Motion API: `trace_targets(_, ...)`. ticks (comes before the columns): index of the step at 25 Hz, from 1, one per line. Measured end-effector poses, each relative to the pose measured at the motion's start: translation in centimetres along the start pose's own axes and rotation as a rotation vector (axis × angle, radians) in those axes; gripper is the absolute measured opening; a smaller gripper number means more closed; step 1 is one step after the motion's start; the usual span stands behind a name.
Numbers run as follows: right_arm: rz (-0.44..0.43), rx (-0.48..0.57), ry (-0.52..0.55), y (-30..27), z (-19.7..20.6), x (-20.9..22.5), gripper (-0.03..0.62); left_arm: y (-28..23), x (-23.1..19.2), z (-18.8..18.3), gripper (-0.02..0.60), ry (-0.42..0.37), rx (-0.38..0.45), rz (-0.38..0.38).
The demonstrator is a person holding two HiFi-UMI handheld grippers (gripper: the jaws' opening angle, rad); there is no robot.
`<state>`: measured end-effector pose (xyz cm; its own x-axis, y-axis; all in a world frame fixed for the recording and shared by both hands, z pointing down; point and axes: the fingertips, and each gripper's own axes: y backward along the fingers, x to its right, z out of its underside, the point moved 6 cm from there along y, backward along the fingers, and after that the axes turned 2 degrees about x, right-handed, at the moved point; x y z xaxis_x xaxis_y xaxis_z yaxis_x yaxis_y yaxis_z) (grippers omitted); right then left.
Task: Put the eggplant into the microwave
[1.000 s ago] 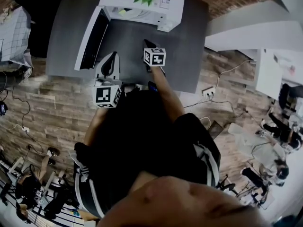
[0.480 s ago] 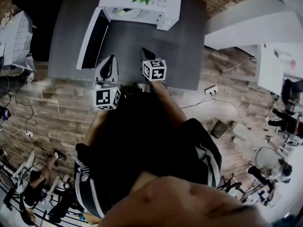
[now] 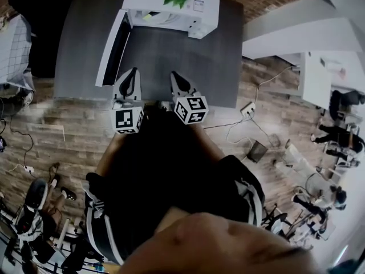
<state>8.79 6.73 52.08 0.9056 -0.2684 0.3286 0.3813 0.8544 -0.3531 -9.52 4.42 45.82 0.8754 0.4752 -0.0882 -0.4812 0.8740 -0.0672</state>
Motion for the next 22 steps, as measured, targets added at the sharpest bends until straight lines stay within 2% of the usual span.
trace_targets(7,0.016,0.09,0.051,1.6,-1.8,-3.1,0.032,0.2,-1.1,0.0,0.035,-0.01,0.018,0.032)
trace_targets(22,0.001,0.114,0.058,0.2,-2.0,-3.9,0.032,0.2,-2.5,0.7,0.035,-0.003,-0.004,0.049)
